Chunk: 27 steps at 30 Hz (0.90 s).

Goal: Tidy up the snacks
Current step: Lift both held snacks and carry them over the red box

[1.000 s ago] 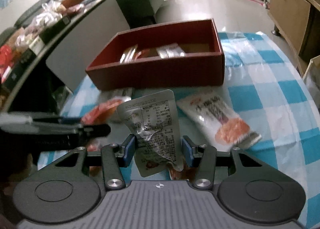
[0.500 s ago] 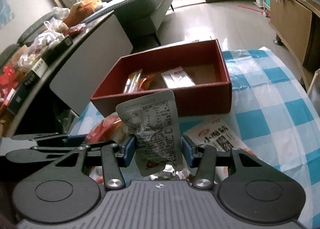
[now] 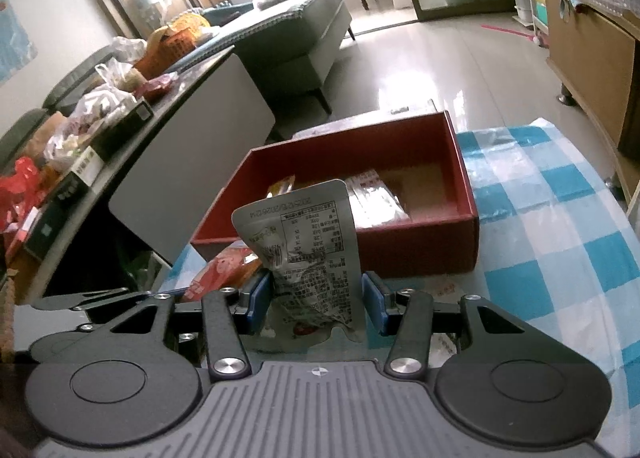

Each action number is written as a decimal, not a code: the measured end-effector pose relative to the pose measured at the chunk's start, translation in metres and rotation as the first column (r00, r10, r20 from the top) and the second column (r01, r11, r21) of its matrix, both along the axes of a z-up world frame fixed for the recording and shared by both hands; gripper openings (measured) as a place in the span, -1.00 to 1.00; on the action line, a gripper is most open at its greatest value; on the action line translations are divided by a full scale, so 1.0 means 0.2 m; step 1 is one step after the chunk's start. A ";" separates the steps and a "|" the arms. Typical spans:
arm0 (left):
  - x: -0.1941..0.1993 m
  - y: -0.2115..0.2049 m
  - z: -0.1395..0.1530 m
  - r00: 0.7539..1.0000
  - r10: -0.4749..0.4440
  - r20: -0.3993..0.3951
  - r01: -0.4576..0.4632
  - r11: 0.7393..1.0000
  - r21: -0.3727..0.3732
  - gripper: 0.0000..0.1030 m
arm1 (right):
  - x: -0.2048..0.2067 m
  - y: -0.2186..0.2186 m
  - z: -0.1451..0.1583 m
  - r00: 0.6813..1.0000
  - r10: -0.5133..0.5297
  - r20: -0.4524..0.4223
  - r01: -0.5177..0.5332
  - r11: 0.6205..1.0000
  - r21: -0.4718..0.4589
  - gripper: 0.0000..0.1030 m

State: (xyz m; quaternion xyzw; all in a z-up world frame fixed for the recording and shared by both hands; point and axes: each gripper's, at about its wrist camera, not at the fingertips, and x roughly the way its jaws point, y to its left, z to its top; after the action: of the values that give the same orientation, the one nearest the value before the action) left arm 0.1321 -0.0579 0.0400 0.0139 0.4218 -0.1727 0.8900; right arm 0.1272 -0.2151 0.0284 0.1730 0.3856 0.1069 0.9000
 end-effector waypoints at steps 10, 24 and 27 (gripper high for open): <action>0.07 -0.05 0.03 0.999 0.015 0.051 -0.016 1.000 0.016 -0.23 | 0.06 -0.02 0.04 0.999 -0.011 0.031 0.010 1.000 0.021 0.11; 0.22 -0.07 0.06 0.994 0.056 0.094 -0.059 0.998 0.028 -0.23 | 0.19 -0.03 0.07 0.998 -0.011 0.062 0.010 0.999 0.032 0.12; 0.25 -0.09 0.06 0.993 0.057 0.101 -0.061 0.997 0.036 -0.23 | 0.22 -0.03 0.07 0.998 -0.012 0.065 0.010 0.999 0.033 0.12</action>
State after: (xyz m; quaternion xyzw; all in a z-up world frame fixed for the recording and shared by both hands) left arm 0.1823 -0.0752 0.0511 0.0277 0.3802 -0.1370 0.9143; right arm 0.1705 -0.2217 0.0424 0.1860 0.3535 0.1140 0.9096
